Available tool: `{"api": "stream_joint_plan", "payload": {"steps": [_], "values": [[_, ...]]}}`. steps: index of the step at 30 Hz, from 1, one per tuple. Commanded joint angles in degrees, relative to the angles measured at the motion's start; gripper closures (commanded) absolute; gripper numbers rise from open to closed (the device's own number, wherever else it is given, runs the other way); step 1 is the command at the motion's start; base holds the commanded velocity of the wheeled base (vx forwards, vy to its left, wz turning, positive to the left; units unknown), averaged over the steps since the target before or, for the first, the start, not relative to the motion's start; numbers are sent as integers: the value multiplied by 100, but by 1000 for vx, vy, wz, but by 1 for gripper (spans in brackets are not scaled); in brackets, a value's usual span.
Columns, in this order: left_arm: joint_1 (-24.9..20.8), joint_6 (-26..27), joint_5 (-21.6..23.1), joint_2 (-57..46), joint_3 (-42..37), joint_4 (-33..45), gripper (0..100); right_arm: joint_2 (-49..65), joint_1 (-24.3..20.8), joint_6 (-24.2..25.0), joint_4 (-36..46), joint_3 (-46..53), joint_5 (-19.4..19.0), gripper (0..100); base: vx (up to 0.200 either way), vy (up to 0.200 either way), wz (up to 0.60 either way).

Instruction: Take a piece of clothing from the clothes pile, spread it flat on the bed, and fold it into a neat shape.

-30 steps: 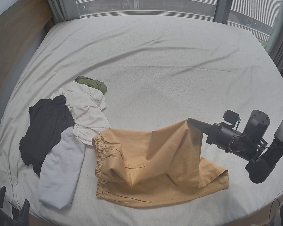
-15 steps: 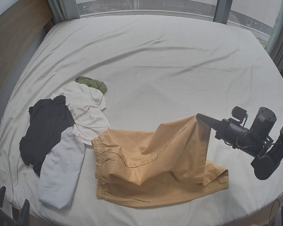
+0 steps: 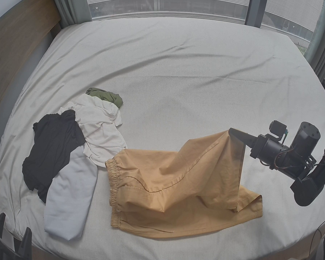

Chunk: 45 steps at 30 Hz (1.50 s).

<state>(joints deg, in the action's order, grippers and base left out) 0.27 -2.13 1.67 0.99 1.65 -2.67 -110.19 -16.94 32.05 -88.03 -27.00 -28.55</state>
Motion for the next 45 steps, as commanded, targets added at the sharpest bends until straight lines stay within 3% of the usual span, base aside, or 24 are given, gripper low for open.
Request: {"api": "stream_joint_plan", "payload": {"steps": [1,8,10,11,12,17,23,39,45], "values": [[-150,-411,176,1220,2024,-533,0,-2,-2,3,-4,11,-63,100,0,0,0],[-1582,-534,378,3320,2041,-902,0,-2,-28,3,-4,46,-63,100,0,0,0],[-1925,-938,369,4067,2191,-1368,0,-20,-28,3,-4,55,-63,100,0,0,0],[-1934,-982,360,4120,2208,-1403,0,-20,-28,3,-4,55,-63,100,0,0,0],[-1969,-1413,387,4823,2428,-1842,0,-38,-37,3,-4,63,-63,100,0,0,0],[-2022,-1430,642,5931,2894,-2510,0,-38,-55,3,-4,99,-63,100,0,0,0],[-2022,-1448,1081,6660,3492,-2774,0,-38,-28,-6,-4,134,-63,100,0,0,0],[-1714,-1509,2004,7548,2903,-2800,0,-46,-28,-14,-4,239,-63,100,0,0,0],[-1706,-1597,2039,8093,2753,-3011,0,-55,-19,-14,-4,195,-63,100,0,0,0]]}}
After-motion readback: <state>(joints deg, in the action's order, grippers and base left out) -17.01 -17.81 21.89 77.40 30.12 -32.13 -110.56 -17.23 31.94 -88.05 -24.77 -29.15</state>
